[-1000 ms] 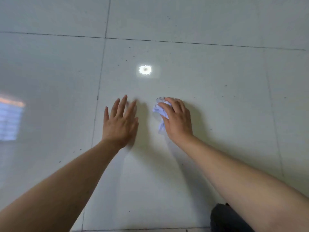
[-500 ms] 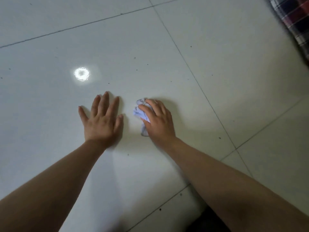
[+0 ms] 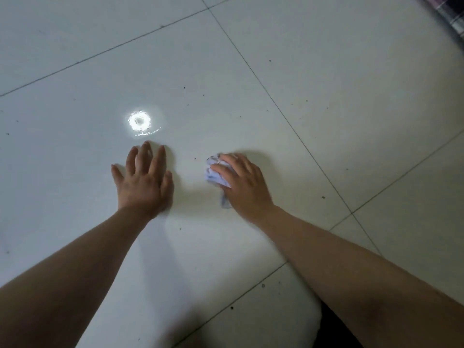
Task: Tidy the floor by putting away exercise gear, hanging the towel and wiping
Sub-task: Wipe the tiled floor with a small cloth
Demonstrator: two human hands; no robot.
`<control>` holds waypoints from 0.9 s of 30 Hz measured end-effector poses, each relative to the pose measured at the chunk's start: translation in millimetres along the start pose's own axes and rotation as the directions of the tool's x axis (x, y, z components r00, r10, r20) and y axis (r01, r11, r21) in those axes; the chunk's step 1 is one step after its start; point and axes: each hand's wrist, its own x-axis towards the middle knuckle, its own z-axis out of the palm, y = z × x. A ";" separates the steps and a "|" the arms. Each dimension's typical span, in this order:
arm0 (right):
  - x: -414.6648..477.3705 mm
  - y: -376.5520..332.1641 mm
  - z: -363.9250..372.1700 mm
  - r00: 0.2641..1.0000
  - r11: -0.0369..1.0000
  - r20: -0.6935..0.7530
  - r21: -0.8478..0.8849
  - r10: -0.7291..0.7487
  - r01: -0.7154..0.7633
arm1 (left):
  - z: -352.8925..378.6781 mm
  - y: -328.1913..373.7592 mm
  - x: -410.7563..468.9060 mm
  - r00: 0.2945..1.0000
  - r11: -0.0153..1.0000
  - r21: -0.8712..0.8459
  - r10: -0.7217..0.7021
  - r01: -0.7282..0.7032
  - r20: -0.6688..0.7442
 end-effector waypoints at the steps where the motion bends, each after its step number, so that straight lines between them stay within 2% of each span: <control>1: 0.9 4.0 -0.9 0.999 0.999 -0.011 -0.003 0.044 -0.044 | -1.5 0.6 -1.0 1.000 1.000 -0.007 0.005 -0.005 0.001; 3: 3.5 4.6 -0.7 0.995 0.995 -0.024 0.008 0.098 -0.098 | -5.9 -0.5 -3.6 1.000 1.000 -0.023 0.022 -0.021 0.009; 6: 13.3 -1.2 1.4 0.995 0.995 -0.046 0.045 0.091 -0.088 | -13.5 -5.7 -9.3 0.999 0.999 0.006 0.035 -0.035 0.025; 14: 88.1 -22.6 16.2 0.993 0.982 -0.002 0.148 0.118 -0.116 | -20.1 -25.0 -27.1 0.987 0.987 -0.052 -0.152 0.155 0.052; 15: 98.8 -28.2 21.0 0.998 0.982 0.002 0.175 0.071 -0.070 | -19.2 -29.7 -29.0 0.981 0.981 -0.048 -0.185 0.188 0.059; 17: 111.0 -46.9 32.7 0.993 0.970 0.020 0.218 -0.118 0.111 | -16.7 -40.6 -32.4 0.960 0.959 -0.065 -0.271 0.275 0.070; 19: 106.8 -66.4 42.9 0.953 0.936 0.048 0.208 -0.300 0.284 | -12.3 -50.8 -34.3 0.930 0.928 -0.095 -0.350 0.361 0.115; 22: 96.8 -66.3 48.0 0.922 0.907 0.038 0.198 -0.386 0.372 | -6.4 -56.5 -34.5 0.895 0.906 -0.099 -0.380 0.411 0.234; 25: 96.2 -50.6 45.3 0.937 0.925 -0.015 0.160 -0.348 0.345 | -3.1 -57.0 -31.2 0.883 0.893 -0.155 -0.366 0.422 0.295; 27: 107.3 -52.5 47.6 0.975 0.965 -0.017 0.139 -0.222 0.222 | -1.9 -58.6 -31.4 0.884 0.888 -0.180 -0.360 0.423 0.297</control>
